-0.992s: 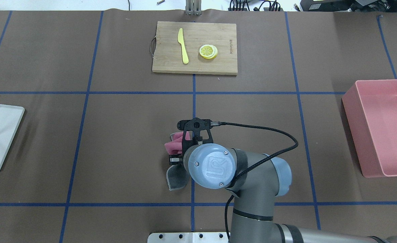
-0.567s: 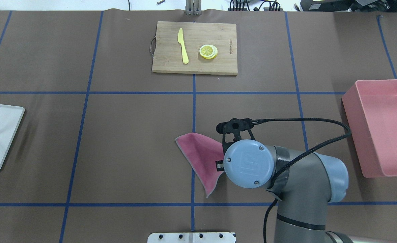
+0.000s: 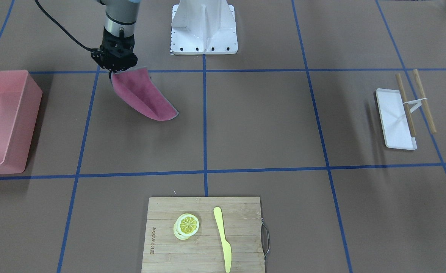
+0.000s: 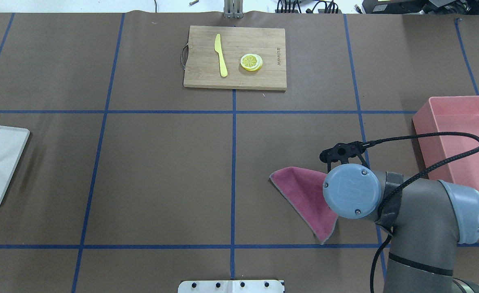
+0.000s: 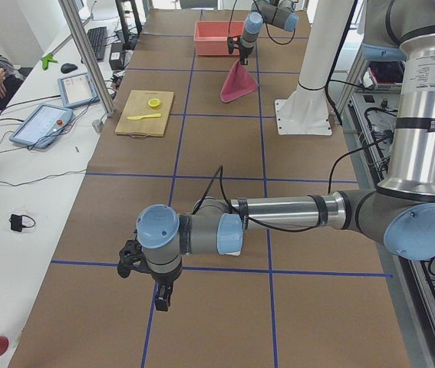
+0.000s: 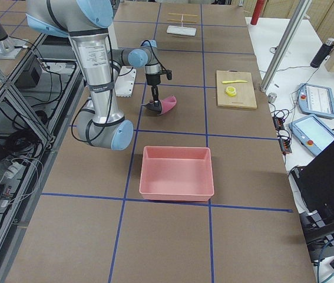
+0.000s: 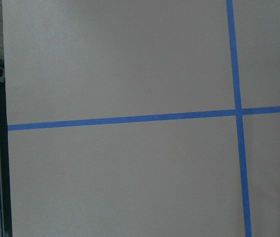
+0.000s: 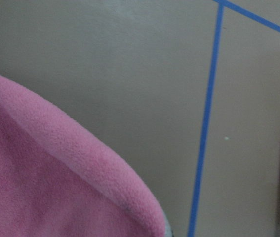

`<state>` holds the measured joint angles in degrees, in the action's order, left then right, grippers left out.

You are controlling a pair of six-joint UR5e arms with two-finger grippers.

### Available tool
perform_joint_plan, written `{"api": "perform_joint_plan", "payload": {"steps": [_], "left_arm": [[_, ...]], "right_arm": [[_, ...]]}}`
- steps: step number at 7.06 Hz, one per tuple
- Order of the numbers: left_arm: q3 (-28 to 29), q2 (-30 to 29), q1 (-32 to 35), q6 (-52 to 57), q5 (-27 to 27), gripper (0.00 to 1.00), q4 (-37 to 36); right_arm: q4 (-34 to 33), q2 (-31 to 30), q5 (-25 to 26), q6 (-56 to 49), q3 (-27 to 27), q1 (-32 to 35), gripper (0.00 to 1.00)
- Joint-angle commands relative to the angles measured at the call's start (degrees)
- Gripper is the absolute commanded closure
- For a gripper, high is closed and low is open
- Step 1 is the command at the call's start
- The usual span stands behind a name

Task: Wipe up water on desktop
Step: 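Wipe the cloth along the table with the right gripper near the bin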

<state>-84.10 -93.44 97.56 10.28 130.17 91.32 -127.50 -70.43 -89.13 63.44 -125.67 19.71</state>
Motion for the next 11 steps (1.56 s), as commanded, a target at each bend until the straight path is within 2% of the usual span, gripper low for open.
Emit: {"api": "perform_joint_plan", "payload": {"steps": [1, 3, 4, 7, 8, 9, 10, 11], "left_arm": [[0.0, 0.0, 0.0, 0.0, 0.0, 0.02, 0.0], [0.1, 0.0, 0.0, 0.0, 0.0, 0.02, 0.0], [0.0, 0.0, 0.0, 0.0, 0.0, 0.02, 0.0], [0.0, 0.0, 0.0, 0.0, 0.0, 0.02, 0.0], [0.1, -0.1, 0.0, 0.0, 0.0, 0.02, 0.0], [0.1, -0.2, 0.0, 0.0, 0.0, 0.02, 0.0], [0.1, -0.3, 0.0, 0.0, 0.0, 0.02, 0.0], [0.1, -0.4, 0.0, 0.0, 0.0, 0.02, 0.0]], "right_arm": [[-11.2, -1.8, 0.0, -1.7, -2.3, 1.2, 1.00], [-11.8, -7.6, 0.1, -4.9, -2.3, 2.4, 1.00], [-11.3, -7.4, 0.4, -5.4, -2.0, 2.3, 1.00], [-7.8, 2.9, 0.0, -2.7, -0.6, -1.4, 1.00], [0.2, 3.5, 0.1, -1.1, 1.1, -2.8, 1.00], [11.2, 3.9, 0.2, 1.4, 4.1, -4.2, 1.00], [17.8, 6.4, 0.3, 3.3, 7.2, -4.9, 1.00], [21.4, 11.0, 0.4, 6.6, 10.9, -5.5, 1.00]]}}
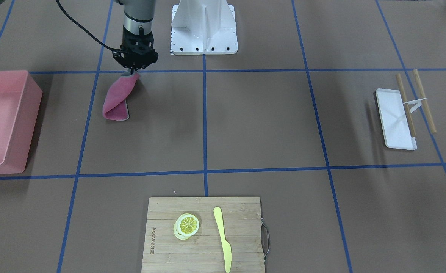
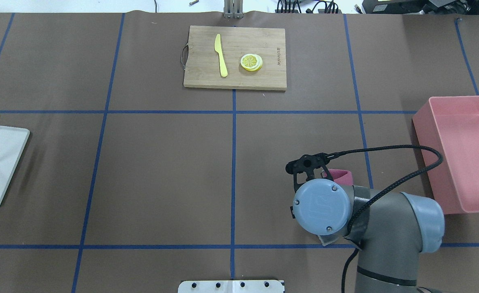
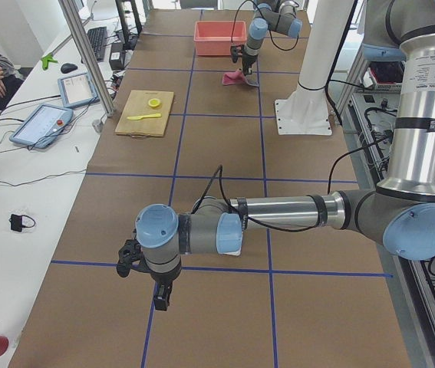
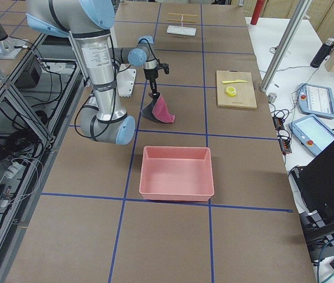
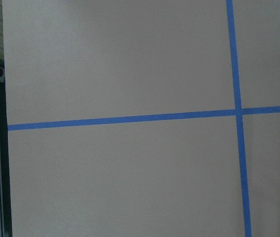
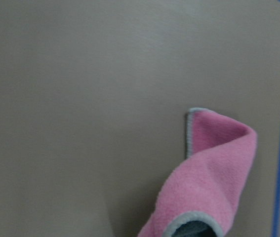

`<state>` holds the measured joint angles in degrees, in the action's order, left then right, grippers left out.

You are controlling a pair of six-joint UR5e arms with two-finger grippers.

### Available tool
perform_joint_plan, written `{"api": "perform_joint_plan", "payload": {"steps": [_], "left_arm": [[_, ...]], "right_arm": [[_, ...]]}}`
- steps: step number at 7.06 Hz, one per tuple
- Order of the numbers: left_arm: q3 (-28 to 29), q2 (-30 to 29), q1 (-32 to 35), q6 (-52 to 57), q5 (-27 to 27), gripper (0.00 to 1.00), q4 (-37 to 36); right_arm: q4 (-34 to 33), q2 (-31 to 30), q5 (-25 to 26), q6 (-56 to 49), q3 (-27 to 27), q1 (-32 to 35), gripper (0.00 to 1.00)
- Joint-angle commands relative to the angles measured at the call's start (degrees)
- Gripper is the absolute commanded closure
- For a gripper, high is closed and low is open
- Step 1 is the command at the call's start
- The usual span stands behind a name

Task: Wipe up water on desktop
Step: 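Wipe the cloth along the table with the right gripper near the bin, then lift the cloth with the right gripper and drop it into the pink bin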

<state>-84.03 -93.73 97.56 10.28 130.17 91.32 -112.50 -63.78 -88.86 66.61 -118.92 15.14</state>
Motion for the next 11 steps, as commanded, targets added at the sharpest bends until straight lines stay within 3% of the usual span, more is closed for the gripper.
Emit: {"api": "perform_joint_plan", "payload": {"steps": [1, 2, 3, 5, 7, 8, 11], "left_arm": [[0.1, -0.1, 0.0, 0.0, 0.0, 0.02, 0.0], [0.1, 0.0, 0.0, -0.1, 0.0, 0.02, -0.1], [-0.2, 0.3, 0.0, -3.4, 0.1, 0.02, -0.1], [-1.8, 2.6, 0.0, -12.8, 7.6, 0.02, 0.7], [-7.7, 6.4, -0.2, -12.6, 7.2, 0.02, 0.7], [-9.8, 7.7, -0.7, -12.5, 7.2, 0.02, 0.7], [-13.1, 8.9, -6.6, -12.2, 5.3, 0.02, 0.8]], "right_arm": [[11.8, 8.4, 0.3, 8.1, 9.1, -1.5, 1.00], [16.0, 10.8, 0.6, 10.4, 12.1, -2.0, 1.00], [15.9, 13.7, 0.6, 11.0, 12.0, -2.0, 1.00], [14.6, 13.6, -0.4, 10.1, 6.9, 0.6, 1.00], [3.0, 10.9, -7.9, 2.9, -4.0, 7.5, 1.00], [2.9, 6.7, -9.4, -0.9, -7.3, 11.1, 1.00], [2.8, 1.3, -20.3, -15.6, -8.4, 25.9, 1.00]]}}
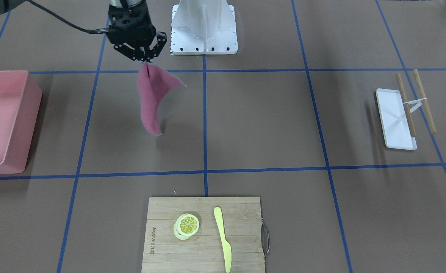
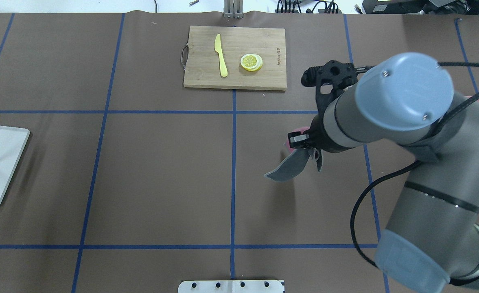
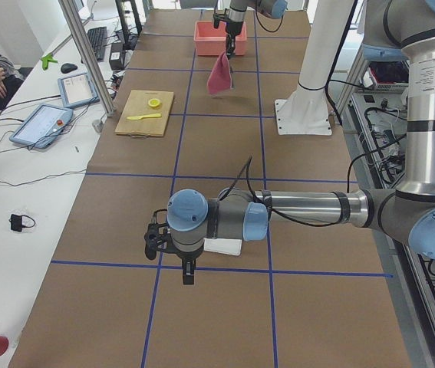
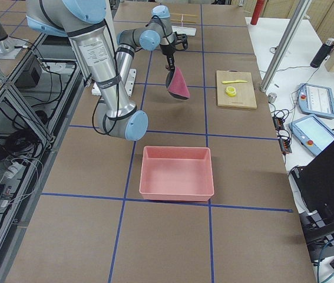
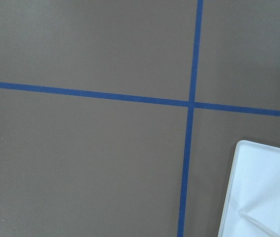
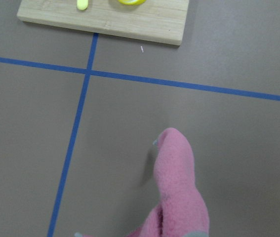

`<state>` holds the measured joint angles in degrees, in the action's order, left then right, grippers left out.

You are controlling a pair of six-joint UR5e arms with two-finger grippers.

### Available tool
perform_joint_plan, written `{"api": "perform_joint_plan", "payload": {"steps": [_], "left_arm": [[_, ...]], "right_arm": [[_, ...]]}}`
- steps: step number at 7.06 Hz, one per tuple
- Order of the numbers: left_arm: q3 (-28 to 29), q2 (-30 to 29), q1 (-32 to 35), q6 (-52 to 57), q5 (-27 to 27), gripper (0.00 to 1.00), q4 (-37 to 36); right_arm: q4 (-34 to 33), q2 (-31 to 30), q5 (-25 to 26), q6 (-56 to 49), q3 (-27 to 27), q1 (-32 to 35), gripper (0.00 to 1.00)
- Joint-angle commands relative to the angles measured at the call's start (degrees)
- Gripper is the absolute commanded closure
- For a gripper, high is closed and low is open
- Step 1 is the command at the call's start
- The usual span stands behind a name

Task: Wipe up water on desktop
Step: 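Lift the cloth with the right gripper and drop it into the pink bin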

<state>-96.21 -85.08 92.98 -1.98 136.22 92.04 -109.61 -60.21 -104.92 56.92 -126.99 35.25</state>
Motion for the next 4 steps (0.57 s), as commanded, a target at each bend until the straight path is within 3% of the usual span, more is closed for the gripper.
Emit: {"api": "perform_joint_plan", "payload": {"steps": [1, 3, 4], "left_arm": [[-0.9, 0.3, -2.1, 0.1, -0.8, 0.02, 0.0], [-0.8, 0.6, -2.1, 0.1, -0.8, 0.02, 0.0], [-0.7, 0.6, -2.1, 0.1, -0.8, 0.02, 0.0]], "right_arm": [[-0.1, -5.8, -7.2, -11.0, -1.8, 10.4, 1.00], [-0.2, -13.0, -13.0, -21.1, -4.7, 20.7, 1.00], [-0.1, -18.2, -13.6, -23.8, -6.7, 24.0, 1.00]]}}
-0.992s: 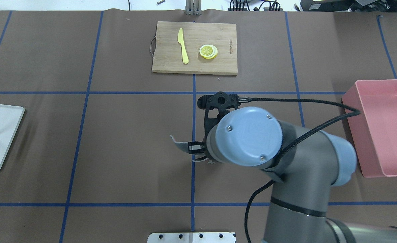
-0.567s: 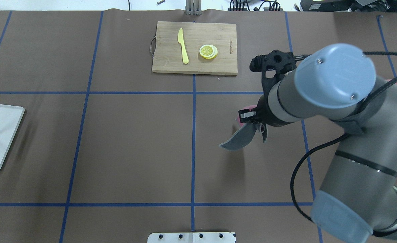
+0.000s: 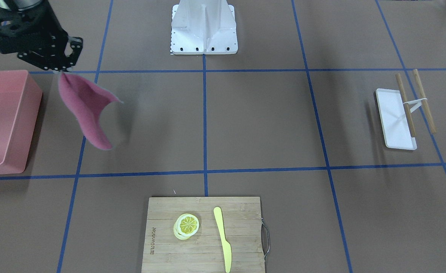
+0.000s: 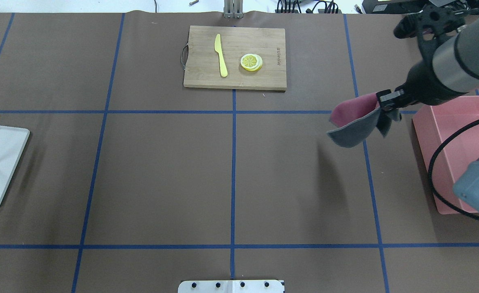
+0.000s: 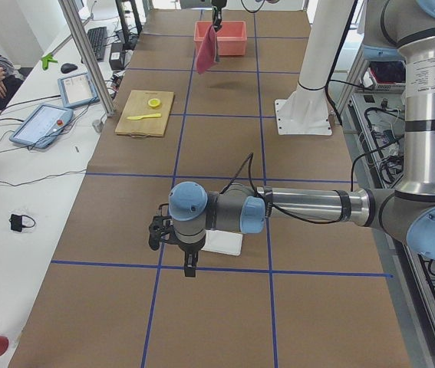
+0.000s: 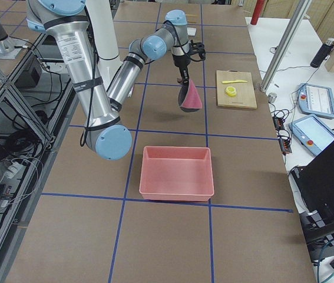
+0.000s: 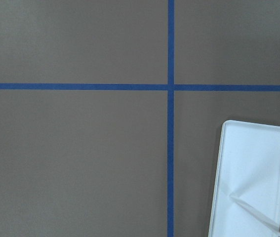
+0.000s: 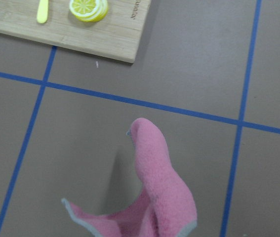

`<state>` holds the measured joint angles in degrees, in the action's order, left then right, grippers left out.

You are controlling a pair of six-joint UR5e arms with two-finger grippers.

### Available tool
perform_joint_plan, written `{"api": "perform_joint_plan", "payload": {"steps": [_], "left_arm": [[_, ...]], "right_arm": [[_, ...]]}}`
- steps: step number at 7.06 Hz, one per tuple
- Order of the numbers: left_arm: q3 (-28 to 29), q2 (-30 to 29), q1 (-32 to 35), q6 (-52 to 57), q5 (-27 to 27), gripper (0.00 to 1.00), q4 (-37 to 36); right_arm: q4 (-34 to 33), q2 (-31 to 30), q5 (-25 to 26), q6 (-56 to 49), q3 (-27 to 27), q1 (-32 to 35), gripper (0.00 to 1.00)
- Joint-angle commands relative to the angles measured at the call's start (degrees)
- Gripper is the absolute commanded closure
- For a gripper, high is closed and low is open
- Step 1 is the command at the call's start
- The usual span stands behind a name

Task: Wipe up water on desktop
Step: 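Lift the cloth with the right gripper and drop it into the pink bin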

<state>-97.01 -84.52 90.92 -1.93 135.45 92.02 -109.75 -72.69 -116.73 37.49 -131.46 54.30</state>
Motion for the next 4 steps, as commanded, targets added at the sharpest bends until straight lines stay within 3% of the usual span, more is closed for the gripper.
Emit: {"api": "perform_joint_plan", "payload": {"steps": [1, 4], "left_arm": [[0.1, 0.2, 0.0, 0.0, 0.0, 0.02, 0.0], [0.2, 0.2, 0.0, 0.0, 0.0, 0.02, 0.0]], "right_arm": [[0.1, -11.2, -1.7, -10.0, -3.3, 9.1, 1.00], [0.0, -23.2, -8.7, -38.6, -1.8, 24.9, 1.00]]}}
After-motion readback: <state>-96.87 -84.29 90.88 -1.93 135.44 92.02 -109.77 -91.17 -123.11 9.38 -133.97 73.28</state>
